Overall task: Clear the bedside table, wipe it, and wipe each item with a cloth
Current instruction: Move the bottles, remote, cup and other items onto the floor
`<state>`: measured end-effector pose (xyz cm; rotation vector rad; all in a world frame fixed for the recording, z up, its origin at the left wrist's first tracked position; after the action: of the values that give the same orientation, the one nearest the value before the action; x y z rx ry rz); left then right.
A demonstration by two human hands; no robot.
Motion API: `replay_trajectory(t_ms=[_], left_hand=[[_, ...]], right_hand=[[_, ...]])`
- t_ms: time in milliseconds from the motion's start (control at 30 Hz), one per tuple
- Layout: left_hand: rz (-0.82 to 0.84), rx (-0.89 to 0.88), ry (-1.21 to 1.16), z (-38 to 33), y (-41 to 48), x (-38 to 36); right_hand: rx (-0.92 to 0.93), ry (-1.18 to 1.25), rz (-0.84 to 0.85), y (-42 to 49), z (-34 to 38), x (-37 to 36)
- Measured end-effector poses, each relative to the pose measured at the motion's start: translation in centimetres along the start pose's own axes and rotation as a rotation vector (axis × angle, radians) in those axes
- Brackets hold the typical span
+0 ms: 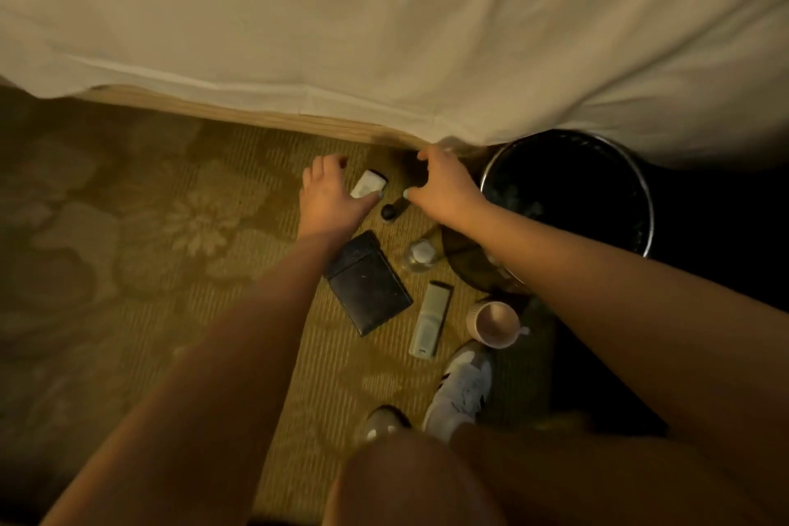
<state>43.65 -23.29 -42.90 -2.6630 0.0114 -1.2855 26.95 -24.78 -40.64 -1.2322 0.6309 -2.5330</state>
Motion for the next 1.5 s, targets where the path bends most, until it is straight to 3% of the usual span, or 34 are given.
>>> replay_trajectory(t_ms=[200, 400, 667, 867, 1067, 1200, 1500], left_hand=[[-0.052, -0.169, -0.032, -10.6, -4.6, 8.2], [-0.117, -0.21, -0.151, -19.8, -11.7, 12.8], [-0.057, -0.483, -0.124, -34.0, -21.4, 13.5], [0.021, -0.644, -0.201, -43.8, -28.1, 9.5], [0.164, -0.732, -0.123, -48.2, -31.6, 4.0], [0.161, -0.673, -0.142, -49.1, -30.4, 1.5], [0.189, -0.528, -0.171, -49.6, -23.7, -3.9]], right_hand=[[0.149, -0.135, -0.119, -9.9, 3.9, 9.7], [0.153, -0.177, -0.26, -20.5, 4.0, 18.1], [0.093, -0.168, -0.405, -35.1, -2.2, 26.8], [-0.082, -0.15, -0.496, -45.5, -11.8, 31.1], [-0.254, -0.01, -0.582, -53.2, -22.8, 34.4], [-0.332, 0.156, -0.676, -54.5, -27.0, 35.9], [-0.198, 0.347, -0.728, -48.7, -29.6, 36.0]])
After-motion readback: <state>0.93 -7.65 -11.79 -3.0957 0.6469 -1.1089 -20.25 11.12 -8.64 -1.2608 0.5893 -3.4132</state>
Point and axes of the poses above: each hand's wrist, its own y-axis towards the middle knuckle, its own x-axis out of the back of the hand, z = x × y, the point moved 6 cm from there along y, towards the middle knuckle, and after that the axes turned 3 degrees about -x, right-handed, at the moved point
